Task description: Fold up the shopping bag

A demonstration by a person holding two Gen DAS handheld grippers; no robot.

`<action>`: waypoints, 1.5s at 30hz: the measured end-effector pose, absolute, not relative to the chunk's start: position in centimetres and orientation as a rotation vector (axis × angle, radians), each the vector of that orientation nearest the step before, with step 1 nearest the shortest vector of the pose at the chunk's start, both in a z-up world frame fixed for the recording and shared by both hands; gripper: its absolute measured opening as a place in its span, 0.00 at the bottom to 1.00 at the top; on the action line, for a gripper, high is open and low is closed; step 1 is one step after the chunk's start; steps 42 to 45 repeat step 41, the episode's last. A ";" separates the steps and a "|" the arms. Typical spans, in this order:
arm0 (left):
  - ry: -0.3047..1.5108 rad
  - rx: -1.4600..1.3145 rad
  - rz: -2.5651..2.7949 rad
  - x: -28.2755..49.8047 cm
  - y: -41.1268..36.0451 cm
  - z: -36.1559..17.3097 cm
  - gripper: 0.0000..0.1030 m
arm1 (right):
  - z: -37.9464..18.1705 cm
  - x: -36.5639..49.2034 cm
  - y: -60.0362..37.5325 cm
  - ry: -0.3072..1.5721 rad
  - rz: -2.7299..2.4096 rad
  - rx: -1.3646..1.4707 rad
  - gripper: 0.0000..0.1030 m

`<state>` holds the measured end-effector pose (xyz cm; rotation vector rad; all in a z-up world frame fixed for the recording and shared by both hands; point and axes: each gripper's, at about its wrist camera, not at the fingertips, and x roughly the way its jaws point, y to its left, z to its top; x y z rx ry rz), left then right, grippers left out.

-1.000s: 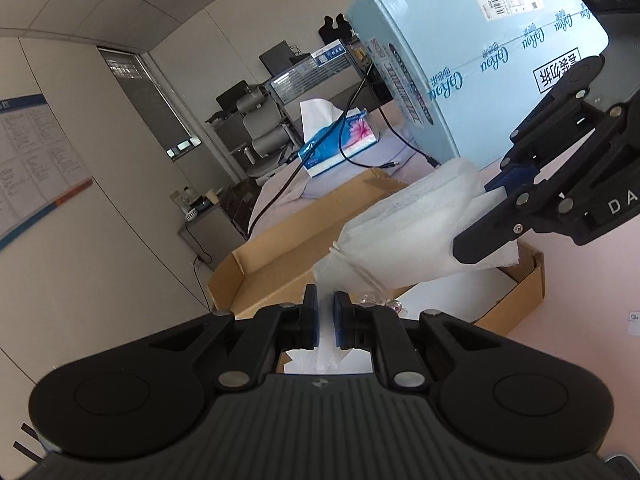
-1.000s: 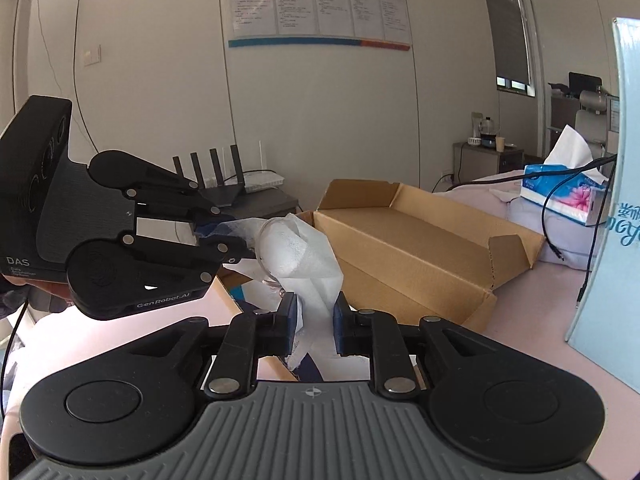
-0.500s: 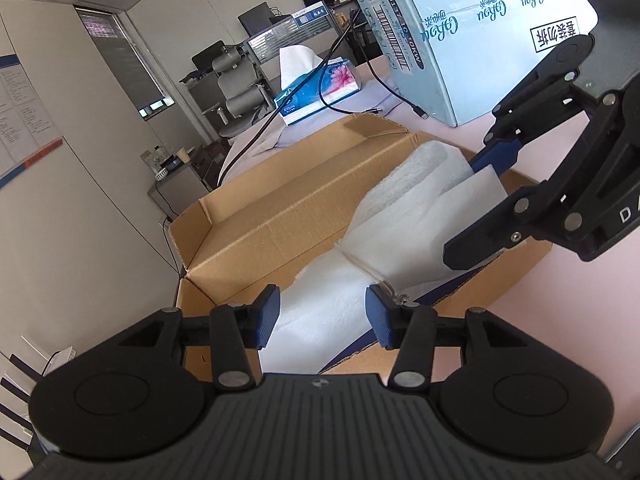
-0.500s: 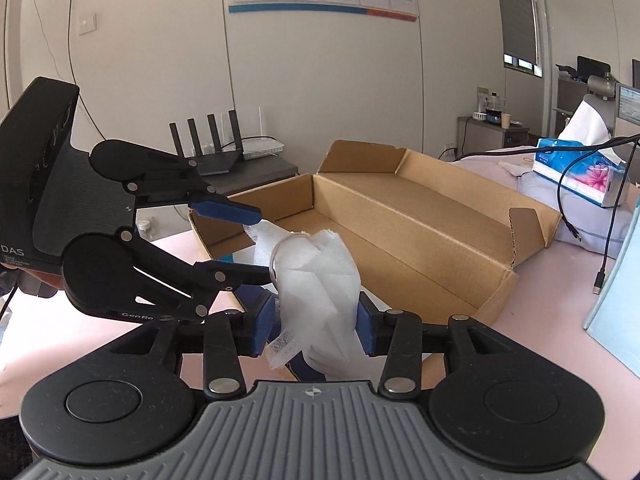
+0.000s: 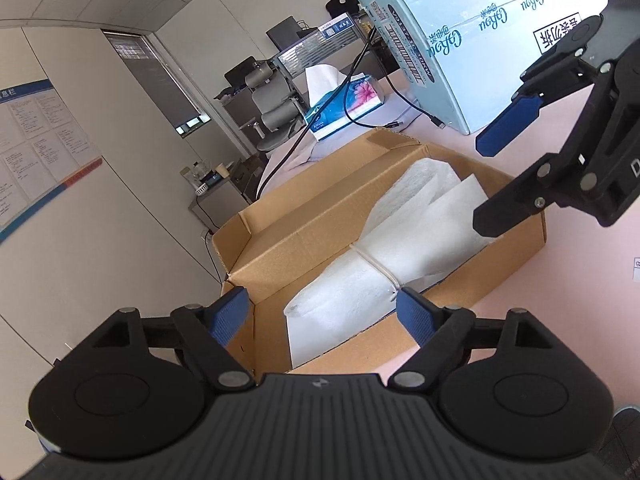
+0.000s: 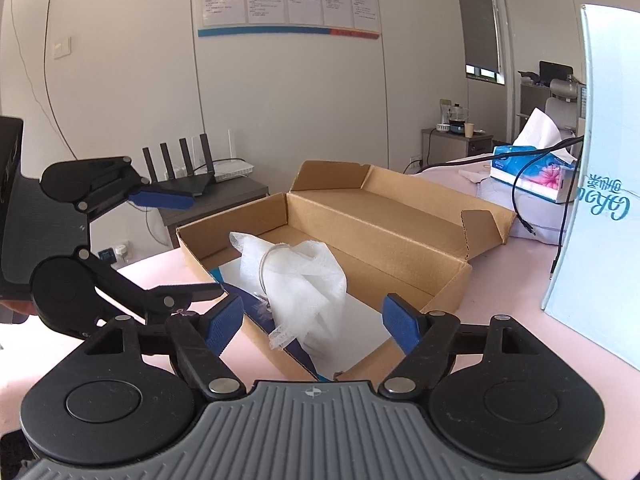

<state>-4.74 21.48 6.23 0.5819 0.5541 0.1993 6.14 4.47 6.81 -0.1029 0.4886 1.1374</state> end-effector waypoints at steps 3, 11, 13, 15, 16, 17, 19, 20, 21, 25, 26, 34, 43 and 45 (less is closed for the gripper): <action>0.534 0.563 0.230 -5.8 20.7 6.4 0.81 | 7.1 5.4 3.4 0.471 1.103 -0.032 0.90; 0.495 0.521 0.316 -9.1 18.5 7.0 0.83 | 8.5 1.5 -0.6 0.421 1.058 0.108 1.00; 0.478 0.492 0.327 -10.0 18.1 7.2 0.83 | 8.9 0.3 -1.7 0.414 1.060 0.132 1.00; 0.462 0.454 0.348 -10.8 17.7 7.5 0.88 | 9.1 -0.7 -2.7 0.408 1.057 0.154 1.00; 0.453 0.436 0.356 -11.2 17.5 7.6 0.93 | 9.2 -1.2 -3.3 0.404 1.059 0.164 1.00; 0.443 0.418 0.364 -11.5 17.3 7.7 1.00 | 9.3 -1.7 -3.8 0.401 1.062 0.169 1.00; 0.406 0.402 0.380 -12.3 16.8 7.8 1.00 | 9.3 -2.9 -4.6 0.385 1.062 0.167 1.00; 0.386 0.408 0.383 -12.7 16.3 7.8 1.00 | 9.4 -3.4 -5.0 0.377 1.062 0.165 1.00; 0.377 0.414 0.380 -13.0 15.9 7.8 1.00 | 9.4 -3.9 -5.4 0.369 1.066 0.164 1.00; 0.375 0.393 0.351 -13.7 14.5 8.1 1.00 | 9.6 -5.8 -6.7 0.342 1.081 0.163 1.00; 0.370 0.385 0.345 -14.0 14.2 8.2 1.00 | 9.5 -6.1 -7.0 0.333 1.076 0.164 1.00; 0.379 0.335 0.360 -14.8 13.5 7.9 1.00 | 9.1 -7.2 -9.4 0.320 1.053 0.236 1.00; 0.362 0.345 0.361 -15.1 12.8 7.3 1.00 | 8.5 -7.1 -11.5 0.324 1.022 0.296 1.00; 0.362 0.345 0.361 -15.1 12.8 7.3 1.00 | 8.5 -7.1 -11.5 0.324 1.022 0.296 1.00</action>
